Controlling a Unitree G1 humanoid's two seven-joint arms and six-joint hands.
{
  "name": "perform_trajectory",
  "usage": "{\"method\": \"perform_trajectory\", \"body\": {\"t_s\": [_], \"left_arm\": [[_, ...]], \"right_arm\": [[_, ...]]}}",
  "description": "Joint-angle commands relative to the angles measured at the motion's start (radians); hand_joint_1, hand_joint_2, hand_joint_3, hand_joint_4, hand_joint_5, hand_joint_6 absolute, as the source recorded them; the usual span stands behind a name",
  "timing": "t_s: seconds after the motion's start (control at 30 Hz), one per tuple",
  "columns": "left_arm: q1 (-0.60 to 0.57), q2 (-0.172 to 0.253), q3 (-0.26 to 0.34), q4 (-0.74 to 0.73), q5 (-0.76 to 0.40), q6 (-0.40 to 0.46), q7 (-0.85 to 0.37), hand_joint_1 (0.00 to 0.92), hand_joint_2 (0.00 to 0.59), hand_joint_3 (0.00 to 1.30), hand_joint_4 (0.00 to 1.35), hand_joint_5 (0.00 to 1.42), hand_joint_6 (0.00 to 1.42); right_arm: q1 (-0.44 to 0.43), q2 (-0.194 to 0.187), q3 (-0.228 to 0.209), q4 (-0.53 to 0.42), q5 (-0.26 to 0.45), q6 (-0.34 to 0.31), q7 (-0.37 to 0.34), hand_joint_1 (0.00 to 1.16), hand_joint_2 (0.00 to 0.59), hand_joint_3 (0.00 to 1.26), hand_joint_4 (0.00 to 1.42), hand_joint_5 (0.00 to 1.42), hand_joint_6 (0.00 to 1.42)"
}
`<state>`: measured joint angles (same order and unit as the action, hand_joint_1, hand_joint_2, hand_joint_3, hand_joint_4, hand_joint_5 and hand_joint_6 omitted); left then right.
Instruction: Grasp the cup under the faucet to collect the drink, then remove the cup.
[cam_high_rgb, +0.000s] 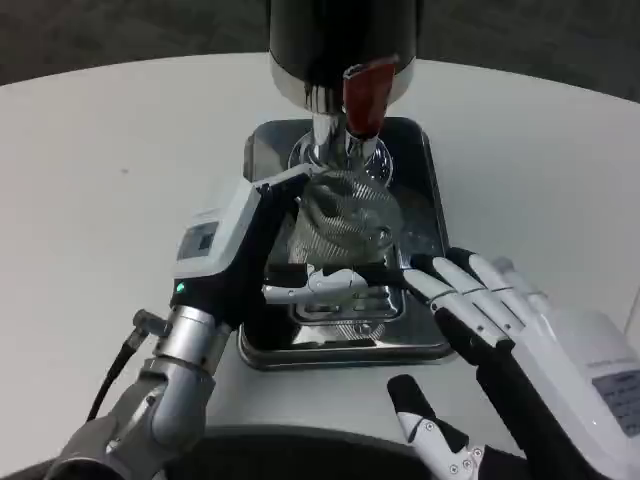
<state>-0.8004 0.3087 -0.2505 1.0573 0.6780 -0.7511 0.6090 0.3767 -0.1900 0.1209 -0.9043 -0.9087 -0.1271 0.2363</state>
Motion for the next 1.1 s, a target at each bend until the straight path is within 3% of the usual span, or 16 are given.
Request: {"method": "perform_trajectory", "body": {"t_s": [0.03,0.23,0.47,0.67,1.1], "left_arm": [[-0.024,-0.005,-0.035,0.058,0.008,0.017,0.036,0.553,0.104,0.94,1.07,1.23,1.37],[-0.023,0.008,-0.068,0.100,0.004,0.026,0.054,0.561,0.100,0.95,1.07,1.22,1.37],[-0.020,0.024,-0.104,0.101,0.007,0.049,0.041,0.554,0.085,0.87,0.89,1.03,1.05],[-0.018,0.036,-0.117,0.096,0.003,0.057,0.041,0.515,0.072,0.76,0.76,0.95,0.92],[0.000,0.056,-0.128,0.076,-0.020,0.048,0.042,0.434,0.035,0.74,0.73,0.91,0.84]], "right_arm": [[0.001,-0.001,-0.009,-0.001,0.012,-0.006,-0.007,0.33,0.500,0.17,0.09,0.05,0.05],[-0.004,0.001,-0.017,0.005,0.016,0.000,-0.005,0.33,0.500,0.17,0.10,0.06,0.05],[-0.014,0.002,-0.009,0.021,0.013,-0.004,-0.008,0.34,0.497,0.17,0.10,0.06,0.05],[-0.018,0.005,-0.001,0.024,0.011,-0.002,-0.006,0.34,0.497,0.18,0.10,0.07,0.05],[-0.023,0.018,0.011,0.024,0.006,0.002,-0.003,0.35,0.497,0.19,0.11,0.09,0.05]]}}
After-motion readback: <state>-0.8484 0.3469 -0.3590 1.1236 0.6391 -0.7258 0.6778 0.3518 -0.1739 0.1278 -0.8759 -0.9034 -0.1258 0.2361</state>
